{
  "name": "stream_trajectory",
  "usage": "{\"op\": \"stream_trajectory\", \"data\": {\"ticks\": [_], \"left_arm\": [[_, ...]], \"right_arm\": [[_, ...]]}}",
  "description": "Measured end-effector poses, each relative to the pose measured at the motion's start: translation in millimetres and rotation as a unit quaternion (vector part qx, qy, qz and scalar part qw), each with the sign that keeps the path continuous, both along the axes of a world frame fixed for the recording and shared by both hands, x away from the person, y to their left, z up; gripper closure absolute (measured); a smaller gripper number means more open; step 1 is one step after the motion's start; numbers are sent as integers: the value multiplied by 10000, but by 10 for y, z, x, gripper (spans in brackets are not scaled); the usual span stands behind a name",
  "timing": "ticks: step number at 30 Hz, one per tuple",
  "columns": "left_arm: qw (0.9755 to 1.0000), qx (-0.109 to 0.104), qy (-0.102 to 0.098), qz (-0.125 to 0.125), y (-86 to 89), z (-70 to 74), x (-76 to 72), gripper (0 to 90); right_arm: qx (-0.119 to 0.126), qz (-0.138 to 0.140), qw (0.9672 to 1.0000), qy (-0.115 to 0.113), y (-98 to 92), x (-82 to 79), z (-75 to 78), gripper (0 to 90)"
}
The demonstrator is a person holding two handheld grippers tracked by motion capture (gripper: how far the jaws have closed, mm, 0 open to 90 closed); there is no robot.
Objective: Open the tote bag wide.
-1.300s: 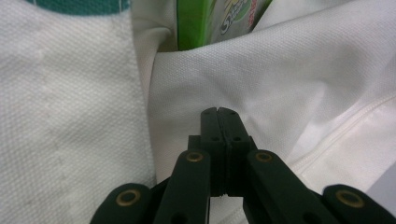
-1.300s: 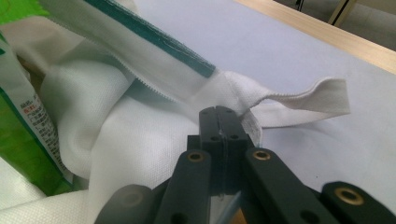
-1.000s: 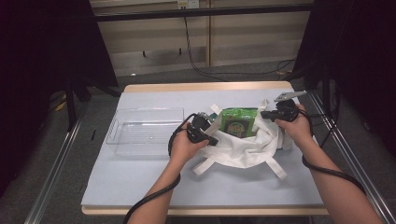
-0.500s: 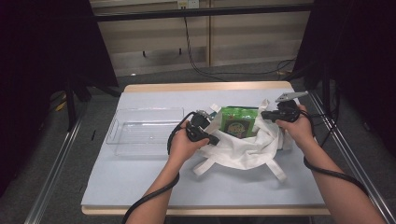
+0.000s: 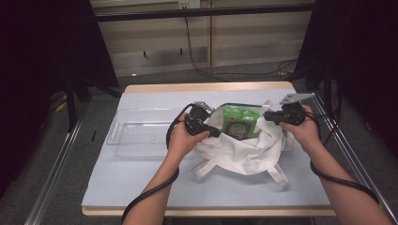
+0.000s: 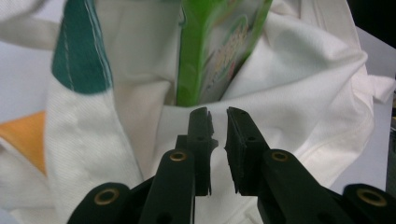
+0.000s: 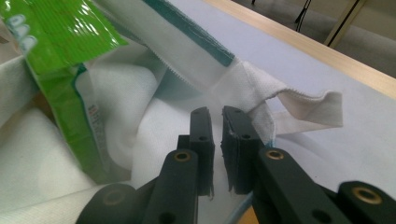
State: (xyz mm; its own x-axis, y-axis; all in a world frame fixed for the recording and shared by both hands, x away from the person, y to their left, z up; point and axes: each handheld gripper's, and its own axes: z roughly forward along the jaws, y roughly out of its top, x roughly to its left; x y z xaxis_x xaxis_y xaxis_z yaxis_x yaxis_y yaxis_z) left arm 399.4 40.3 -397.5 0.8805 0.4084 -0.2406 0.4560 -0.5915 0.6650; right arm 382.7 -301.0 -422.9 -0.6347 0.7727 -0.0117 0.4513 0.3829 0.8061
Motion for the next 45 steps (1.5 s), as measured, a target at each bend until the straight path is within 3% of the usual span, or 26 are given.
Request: {"op": "stream_trajectory", "data": {"ticks": [16, 26, 31, 38, 45], "left_arm": [[9998, 138, -86, 145, -32, 120, 172, 846], [9995, 232, -117, 181, -30, 157, 263, 895], [9994, 296, -100, 124, -36, 161, 302, 900], [9994, 253, -93, 229, -42, 172, 304, 900], [9991, 381, -87, 135, -59, 171, 320, 900]], "right_arm": [[86, 84, 9999, -92, 13, -148, 100, 763], [156, 170, 9997, -64, -5, -176, 112, 776], [77, 218, 9997, -52, 17, -201, 140, 703], [12, 254, 9996, -117, 40, -269, 165, 652], [38, 216, 9995, -224, 60, -332, 225, 555]]}}
